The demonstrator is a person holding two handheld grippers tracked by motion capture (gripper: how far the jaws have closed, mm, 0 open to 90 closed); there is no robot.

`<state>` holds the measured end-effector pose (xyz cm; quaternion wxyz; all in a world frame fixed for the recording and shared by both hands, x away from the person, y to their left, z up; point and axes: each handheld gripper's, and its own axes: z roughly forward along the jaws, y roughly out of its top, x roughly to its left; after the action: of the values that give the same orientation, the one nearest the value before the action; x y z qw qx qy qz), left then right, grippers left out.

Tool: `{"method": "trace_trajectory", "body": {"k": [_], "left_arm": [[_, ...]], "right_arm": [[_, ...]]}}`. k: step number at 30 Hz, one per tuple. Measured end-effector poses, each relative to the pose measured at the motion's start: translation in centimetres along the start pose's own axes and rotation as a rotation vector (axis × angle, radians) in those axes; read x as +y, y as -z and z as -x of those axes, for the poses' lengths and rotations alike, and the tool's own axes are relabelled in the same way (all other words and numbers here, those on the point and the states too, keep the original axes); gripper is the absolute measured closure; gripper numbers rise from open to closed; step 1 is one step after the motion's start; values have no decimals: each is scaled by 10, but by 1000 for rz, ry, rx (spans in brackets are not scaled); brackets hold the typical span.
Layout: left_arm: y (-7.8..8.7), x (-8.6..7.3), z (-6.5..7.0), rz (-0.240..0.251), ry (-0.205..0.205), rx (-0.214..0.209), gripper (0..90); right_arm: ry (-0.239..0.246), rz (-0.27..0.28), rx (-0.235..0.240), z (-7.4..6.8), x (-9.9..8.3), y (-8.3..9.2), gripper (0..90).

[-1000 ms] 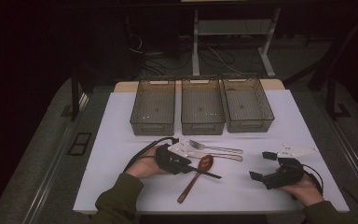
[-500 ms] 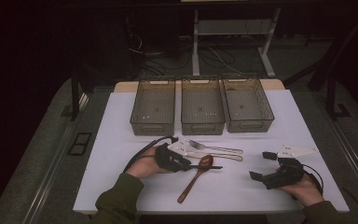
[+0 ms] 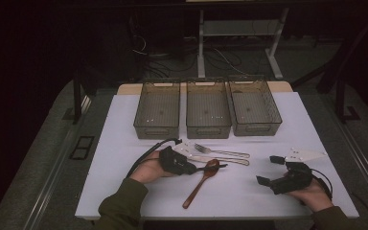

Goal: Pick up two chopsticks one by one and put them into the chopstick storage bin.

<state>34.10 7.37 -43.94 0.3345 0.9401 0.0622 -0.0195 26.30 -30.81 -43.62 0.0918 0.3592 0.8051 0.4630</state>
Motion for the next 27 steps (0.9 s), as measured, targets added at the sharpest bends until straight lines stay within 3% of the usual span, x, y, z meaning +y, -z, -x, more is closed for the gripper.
{"method": "trace_trajectory", "body": {"k": [4, 9, 15, 19, 22, 27], "left_arm": [[0, 0, 0, 3, 11, -11, 729], [5, 0, 2, 37, 10, 17, 624], [27, -7, 13, 88, 21, 73, 642], [45, -21, 22, 128, 39, 126, 687], [53, -35, 30, 139, 44, 166, 732], [52, -51, 33, 112, 60, 173, 764]], "right_arm": [[1, 0, 0, 0, 0, 0, 4], [1, 1, 0, 0, 0, 0, 4], [2, 2, 1, 0, 0, 1, 4], [4, -1, 2, 0, -1, 1, 4], [7, -4, 3, -1, -1, 0, 4], [5, -4, 2, -1, -1, 0, 4]]}}
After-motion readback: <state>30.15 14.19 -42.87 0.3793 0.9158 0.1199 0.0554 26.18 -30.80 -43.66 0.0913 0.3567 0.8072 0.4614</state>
